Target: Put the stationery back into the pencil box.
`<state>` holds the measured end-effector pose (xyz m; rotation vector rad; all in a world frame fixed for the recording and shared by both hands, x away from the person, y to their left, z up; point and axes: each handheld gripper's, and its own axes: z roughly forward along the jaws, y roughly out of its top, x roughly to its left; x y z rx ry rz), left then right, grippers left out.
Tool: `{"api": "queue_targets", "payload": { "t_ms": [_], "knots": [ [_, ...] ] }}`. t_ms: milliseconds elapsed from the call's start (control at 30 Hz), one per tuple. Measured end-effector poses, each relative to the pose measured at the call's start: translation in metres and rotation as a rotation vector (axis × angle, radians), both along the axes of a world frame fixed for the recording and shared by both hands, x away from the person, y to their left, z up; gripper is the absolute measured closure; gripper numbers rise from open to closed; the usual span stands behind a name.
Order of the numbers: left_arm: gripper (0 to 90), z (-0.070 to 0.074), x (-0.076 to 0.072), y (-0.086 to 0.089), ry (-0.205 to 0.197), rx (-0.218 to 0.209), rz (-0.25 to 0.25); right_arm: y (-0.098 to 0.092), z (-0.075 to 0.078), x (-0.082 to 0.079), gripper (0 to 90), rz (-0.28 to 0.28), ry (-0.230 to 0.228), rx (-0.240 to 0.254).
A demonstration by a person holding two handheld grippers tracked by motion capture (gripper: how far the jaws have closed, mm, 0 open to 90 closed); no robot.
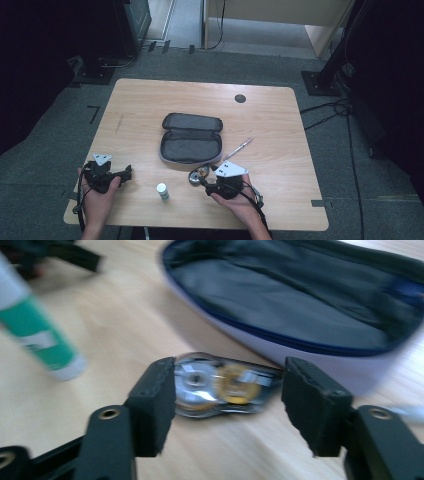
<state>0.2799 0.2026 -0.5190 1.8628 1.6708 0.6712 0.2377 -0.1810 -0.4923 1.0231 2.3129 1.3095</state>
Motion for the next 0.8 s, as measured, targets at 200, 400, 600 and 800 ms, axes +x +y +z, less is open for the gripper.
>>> {"api": "queue_targets", "payload": {
  "t_ms": [200, 400, 600, 800],
  "knots": [
    [0.0, 0.0, 0.0, 0.0, 0.0, 0.0, 0.0, 0.021, -0.007, 0.002, 36.2, 0.073, -0.003, 0.003],
    [0.0, 0.0, 0.0, 0.0, 0.0, -0.001, 0.0, 0.038, -0.012, 0.013, 34.0, 0.118, -0.01, -0.032],
    [0.0, 0.0, 0.0, 0.0, 0.0, 0.0, 0.0, 0.044, -0.016, 0.021, 33.8, 0.145, -0.024, -0.066],
    [0.0, 0.0, 0.0, 0.0, 0.0, 0.0, 0.0, 0.041, -0.022, 0.025, 30.8, 0.141, -0.006, -0.099]
  ]
}}
